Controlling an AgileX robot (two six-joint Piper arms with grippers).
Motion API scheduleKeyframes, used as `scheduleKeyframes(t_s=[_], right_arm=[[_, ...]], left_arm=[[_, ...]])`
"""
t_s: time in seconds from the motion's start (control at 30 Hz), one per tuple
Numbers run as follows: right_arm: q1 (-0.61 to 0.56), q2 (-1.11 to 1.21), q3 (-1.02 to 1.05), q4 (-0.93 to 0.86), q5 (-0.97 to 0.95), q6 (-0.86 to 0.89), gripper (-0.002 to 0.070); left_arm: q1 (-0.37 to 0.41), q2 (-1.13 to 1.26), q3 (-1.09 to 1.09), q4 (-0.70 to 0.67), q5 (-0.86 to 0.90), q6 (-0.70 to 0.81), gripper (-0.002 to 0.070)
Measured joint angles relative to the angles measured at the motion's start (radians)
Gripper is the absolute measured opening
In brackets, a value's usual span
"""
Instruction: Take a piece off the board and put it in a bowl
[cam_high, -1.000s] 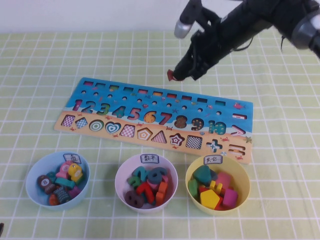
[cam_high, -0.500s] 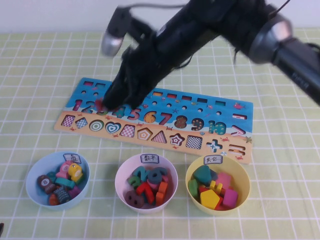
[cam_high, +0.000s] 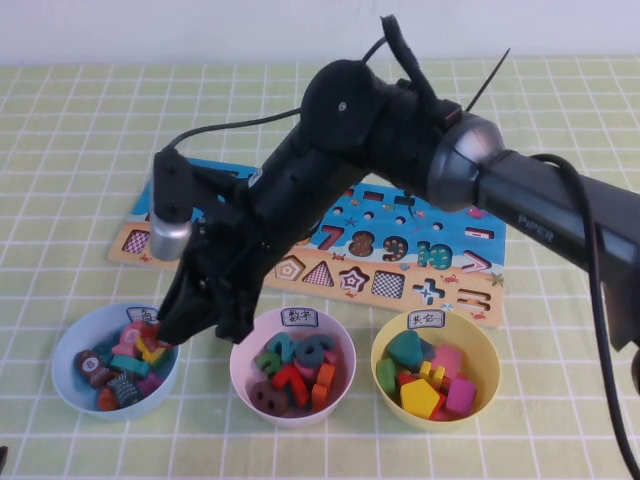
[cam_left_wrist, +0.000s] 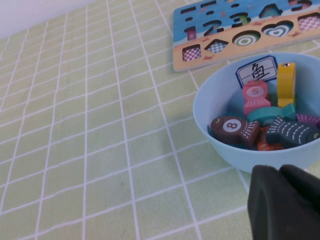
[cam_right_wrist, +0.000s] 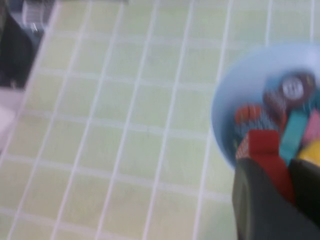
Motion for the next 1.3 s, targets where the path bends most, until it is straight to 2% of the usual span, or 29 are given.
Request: scheduleKeyframes(t_s=[0.7,0.77,0.83,0.97,1.03,1.07,1.13,1.17,1.23,1.3], right_arm=[[0.032,0.131,0.000,0.240,-0.180,-0.148,0.0088],[0.032,0.140,0.000,0.246,-0.184,-0.159,0.0106],[0.032,0.149,0.000,0.250,-0.184,-0.172,0.0172],[0.032,0.160,0.000,0.255,-0.186,-0.181,0.0428],[0.032,0.160,0.000,0.257,-0.186,-0.181,0.0491],[0.032,0.160,-0.003,0.257,-0.186,-0.181,0.0496],[0.032,0.157,-0.017,0.257,-0.184,-0.177,0.0445],[0.032,0.152,-0.027,0.259,-0.180,-0.170,0.0379],[0.032,0.131,-0.050,0.259,-0.165,-0.138,0.0188],[0.025,0.094,-0.073,0.264,-0.145,-0.085,0.0073]], left_arm=[[0.000,0.000,0.000,0.000,0.000,0.000,-0.0005],[0.000,0.000,0.000,0.000,0.000,0.000,-0.0005],[0.000,0.000,0.000,0.000,0.000,0.000,-0.0005],[0.000,0.000,0.000,0.000,0.000,0.000,-0.0005],[0.000,0.000,0.000,0.000,0.000,0.000,-0.0005],[0.000,0.000,0.000,0.000,0.000,0.000,-0.0005],[0.000,0.000,0.000,0.000,0.000,0.000,-0.0005],[0.000,0.000,0.000,0.000,0.000,0.000,-0.0005],[0.000,0.000,0.000,0.000,0.000,0.000,-0.0005],[0.000,0.000,0.000,0.000,0.000,0.000,-0.0005]])
